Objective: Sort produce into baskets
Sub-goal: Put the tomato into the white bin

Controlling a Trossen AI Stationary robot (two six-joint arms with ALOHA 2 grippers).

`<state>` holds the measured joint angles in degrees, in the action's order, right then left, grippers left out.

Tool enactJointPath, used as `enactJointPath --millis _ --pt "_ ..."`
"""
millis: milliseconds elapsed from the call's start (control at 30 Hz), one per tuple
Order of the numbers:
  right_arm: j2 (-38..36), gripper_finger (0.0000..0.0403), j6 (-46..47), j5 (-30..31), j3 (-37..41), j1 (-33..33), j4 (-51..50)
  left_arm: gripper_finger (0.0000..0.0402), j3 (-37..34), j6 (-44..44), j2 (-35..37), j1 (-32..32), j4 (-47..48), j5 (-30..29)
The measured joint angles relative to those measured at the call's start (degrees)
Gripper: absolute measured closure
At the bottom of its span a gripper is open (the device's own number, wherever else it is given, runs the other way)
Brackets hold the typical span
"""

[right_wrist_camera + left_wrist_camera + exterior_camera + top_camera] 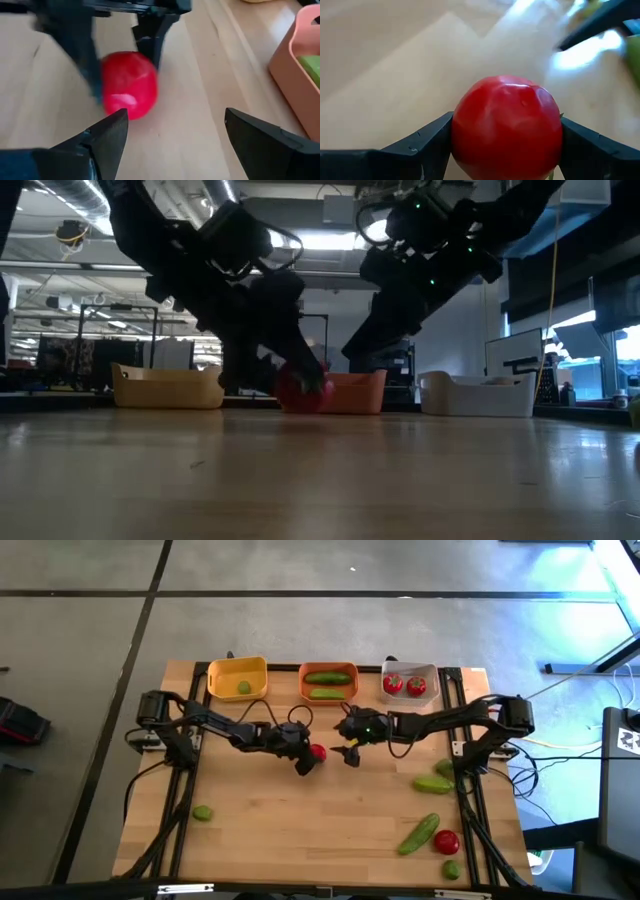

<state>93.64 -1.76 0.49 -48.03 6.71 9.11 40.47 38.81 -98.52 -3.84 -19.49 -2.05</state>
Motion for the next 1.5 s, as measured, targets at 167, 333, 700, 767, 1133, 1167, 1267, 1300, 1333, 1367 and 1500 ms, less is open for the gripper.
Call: enactJointPath --millis 167,333,700,767,1133,1167,1267,1300,1333,1367,1500 --pt "0.23 0.0084 -0.02 0.00 0.04 0.03 0.73 0.0107 0.04 1.82 -0.38 -0.66 -1.10 4.69" --pt "0.23 0.0084 -0.04 0.00 0.04 0.03 1.57 0.0105 0.04 1.79 -0.47 -0.67 -0.47 4.13" --pt "0.23 0.0084 -0.04 0.00 0.04 0.05 1.42 0.0103 0.04 4.80 -0.43 -0.76 3.38 -0.73" --pt "0.23 0.0084 -0.04 0.00 0.04 0.05 1.42 0.0103 0.04 4.53 -0.43 -0.76 3.42 -0.76" --pt "0.22 0.0084 0.25 -0.70 0.04 0.05 1.43 0.0084 0.11 4.57 -0.32 -0.65 4.55 -5.32" --pt "0.21 0.0084 0.25 -0.70 0.04 0.05 1.44 0.0078 0.10 4.61 -0.33 -0.65 5.10 -5.30" --pt "0.21 0.0084 0.29 -0.72 0.04 0.05 1.44 0.0058 -0.02 5.71 -0.50 -0.67 6.85 -5.28" --pt "0.21 0.0084 0.31 -0.74 0.04 0.05 1.44 0.0053 -0.02 5.91 -0.50 -0.67 6.77 -4.84" --pt "0.21 0.0084 0.31 -0.74 0.04 0.05 1.44 0.0049 -0.02 5.70 -0.38 -0.67 6.83 -4.46" --pt "0.21 0.0084 0.33 -0.76 0.04 0.05 1.46 0.0046 -0.02 5.06 -0.27 -0.67 7.03 -4.36" --pt "0.18 0.0084 0.38 -0.99 0.04 0.05 1.46 0.0041 -0.02 4.42 0.18 -0.72 7.19 -4.14"
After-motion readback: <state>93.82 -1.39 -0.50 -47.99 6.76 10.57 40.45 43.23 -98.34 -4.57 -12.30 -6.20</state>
